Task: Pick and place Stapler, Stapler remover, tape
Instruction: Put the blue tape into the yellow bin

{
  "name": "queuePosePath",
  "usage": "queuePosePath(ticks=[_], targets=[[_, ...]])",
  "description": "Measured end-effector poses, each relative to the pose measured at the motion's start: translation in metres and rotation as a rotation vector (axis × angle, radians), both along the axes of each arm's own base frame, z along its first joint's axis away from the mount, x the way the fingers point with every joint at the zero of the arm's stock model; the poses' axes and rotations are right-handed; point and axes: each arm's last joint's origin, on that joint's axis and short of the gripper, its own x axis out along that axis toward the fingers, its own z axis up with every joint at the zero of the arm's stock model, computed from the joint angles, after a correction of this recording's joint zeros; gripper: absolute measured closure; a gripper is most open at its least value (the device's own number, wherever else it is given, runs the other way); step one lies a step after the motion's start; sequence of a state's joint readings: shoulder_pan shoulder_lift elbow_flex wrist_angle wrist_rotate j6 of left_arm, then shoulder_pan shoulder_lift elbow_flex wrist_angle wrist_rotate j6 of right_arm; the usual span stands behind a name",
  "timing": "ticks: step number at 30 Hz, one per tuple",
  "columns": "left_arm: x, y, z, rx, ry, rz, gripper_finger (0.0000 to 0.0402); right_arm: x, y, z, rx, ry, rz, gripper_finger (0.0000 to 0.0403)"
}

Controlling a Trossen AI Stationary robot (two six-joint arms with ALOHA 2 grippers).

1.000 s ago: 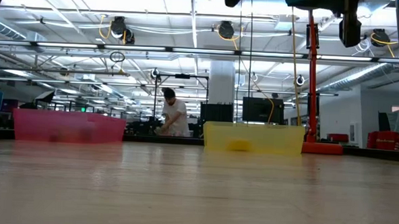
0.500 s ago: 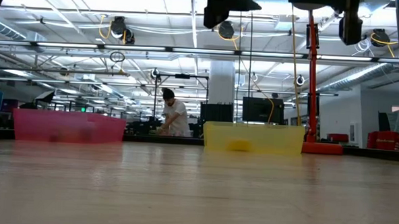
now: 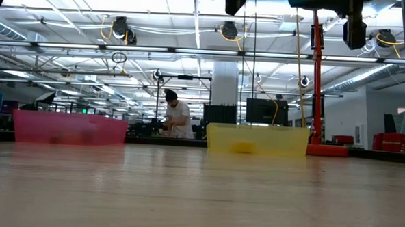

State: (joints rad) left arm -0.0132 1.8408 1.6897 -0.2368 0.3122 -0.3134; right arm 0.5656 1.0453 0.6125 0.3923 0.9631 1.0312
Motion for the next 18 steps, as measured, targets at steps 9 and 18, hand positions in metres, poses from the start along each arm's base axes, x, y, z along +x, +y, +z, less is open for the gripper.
queuePosePath(ticks=[9,18], targets=[[0.0,0.0,0.0,0.003,-0.004,0.007,0.019,0.015,-0.009,-0.005,0.035,-0.007,0.035,0.0369],[0.0,0.005,-0.001,0.001,0.008,0.005,0.0269,0.02,-0.015,-0.005,0.025,-0.01,0.052,0.0369]])
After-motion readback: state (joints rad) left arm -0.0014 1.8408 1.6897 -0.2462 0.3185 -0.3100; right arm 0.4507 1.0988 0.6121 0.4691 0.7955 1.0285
